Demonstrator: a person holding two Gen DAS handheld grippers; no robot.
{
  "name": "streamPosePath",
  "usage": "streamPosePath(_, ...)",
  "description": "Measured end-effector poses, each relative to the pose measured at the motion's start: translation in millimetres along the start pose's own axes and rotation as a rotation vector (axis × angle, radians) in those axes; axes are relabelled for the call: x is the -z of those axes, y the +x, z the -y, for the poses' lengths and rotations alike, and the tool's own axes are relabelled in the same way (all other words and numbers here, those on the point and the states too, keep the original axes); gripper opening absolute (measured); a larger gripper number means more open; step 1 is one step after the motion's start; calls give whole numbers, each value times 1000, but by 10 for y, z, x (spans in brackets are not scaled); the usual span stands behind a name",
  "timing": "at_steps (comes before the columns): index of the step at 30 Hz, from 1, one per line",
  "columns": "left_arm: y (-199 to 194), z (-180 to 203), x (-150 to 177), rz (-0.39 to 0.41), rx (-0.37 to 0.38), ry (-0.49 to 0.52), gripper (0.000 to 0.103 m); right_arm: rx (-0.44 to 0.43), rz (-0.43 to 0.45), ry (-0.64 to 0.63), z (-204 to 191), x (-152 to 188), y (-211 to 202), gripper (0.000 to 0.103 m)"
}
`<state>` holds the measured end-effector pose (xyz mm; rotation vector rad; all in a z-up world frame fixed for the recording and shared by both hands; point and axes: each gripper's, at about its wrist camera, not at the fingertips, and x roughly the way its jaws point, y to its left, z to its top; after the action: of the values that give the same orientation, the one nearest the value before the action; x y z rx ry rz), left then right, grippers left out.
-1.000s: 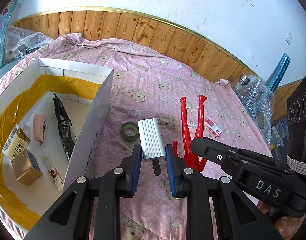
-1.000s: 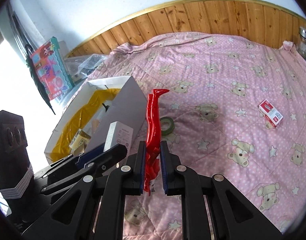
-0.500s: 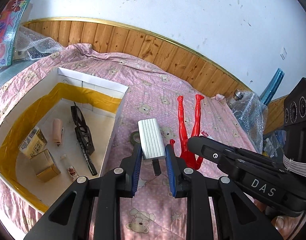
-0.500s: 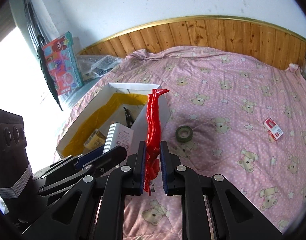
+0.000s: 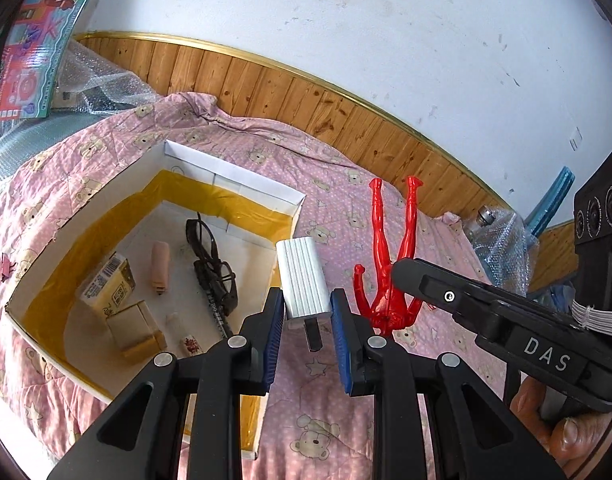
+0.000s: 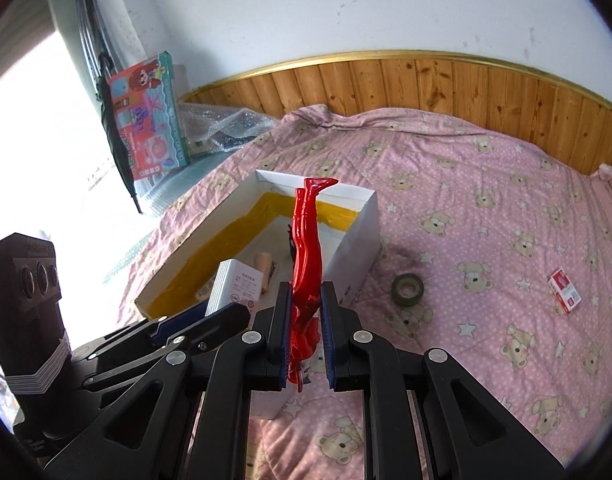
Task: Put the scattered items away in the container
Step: 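Carry the red figure in the right gripper and charger in the left toward the white box, then open the right gripper to drop the figure while the left drops the charger into the box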
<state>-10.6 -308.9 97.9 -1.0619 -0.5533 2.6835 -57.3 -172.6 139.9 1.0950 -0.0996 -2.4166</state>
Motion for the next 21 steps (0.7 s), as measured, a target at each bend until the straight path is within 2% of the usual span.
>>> streamPosePath(12,-70,-450,-137,21,-36,-77,25,-34,-15,-59,-308,-244,273,14)
streamPosePath(21,95,-701,-163,-12,-68,-119,25,-60,-50,-63,-380,-382,629,14)
